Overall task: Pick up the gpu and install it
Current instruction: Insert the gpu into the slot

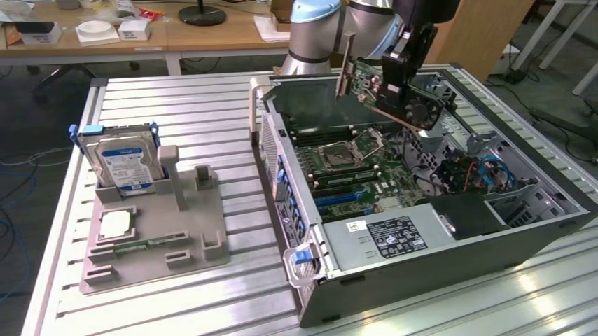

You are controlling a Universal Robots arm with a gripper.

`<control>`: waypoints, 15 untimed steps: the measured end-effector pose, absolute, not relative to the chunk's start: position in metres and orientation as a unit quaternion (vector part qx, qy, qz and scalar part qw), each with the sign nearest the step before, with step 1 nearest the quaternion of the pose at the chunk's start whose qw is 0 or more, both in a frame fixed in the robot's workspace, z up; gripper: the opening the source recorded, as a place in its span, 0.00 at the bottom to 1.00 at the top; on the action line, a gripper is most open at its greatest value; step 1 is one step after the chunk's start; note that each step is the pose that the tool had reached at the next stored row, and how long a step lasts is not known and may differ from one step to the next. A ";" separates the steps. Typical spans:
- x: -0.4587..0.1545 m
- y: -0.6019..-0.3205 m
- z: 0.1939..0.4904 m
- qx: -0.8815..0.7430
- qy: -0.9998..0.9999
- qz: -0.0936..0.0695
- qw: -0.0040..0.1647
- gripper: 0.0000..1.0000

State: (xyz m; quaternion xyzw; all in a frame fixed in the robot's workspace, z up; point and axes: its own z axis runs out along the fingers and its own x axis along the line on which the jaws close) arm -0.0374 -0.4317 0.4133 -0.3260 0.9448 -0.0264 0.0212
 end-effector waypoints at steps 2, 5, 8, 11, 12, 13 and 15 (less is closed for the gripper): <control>-0.037 -0.432 0.413 -0.361 0.932 -0.026 0.022 0.27; -0.037 -0.432 0.410 -0.434 0.900 -0.024 0.024 0.27; -0.037 -0.432 0.409 -0.451 0.892 -0.023 0.025 0.27; -0.037 -0.432 0.409 -0.459 0.888 -0.023 0.025 0.27; -0.037 -0.432 0.409 -0.460 0.887 -0.023 0.025 0.27; -0.037 -0.432 0.409 -0.462 0.886 -0.023 0.025 0.27; -0.038 -0.432 0.409 -0.474 0.880 -0.023 0.025 0.27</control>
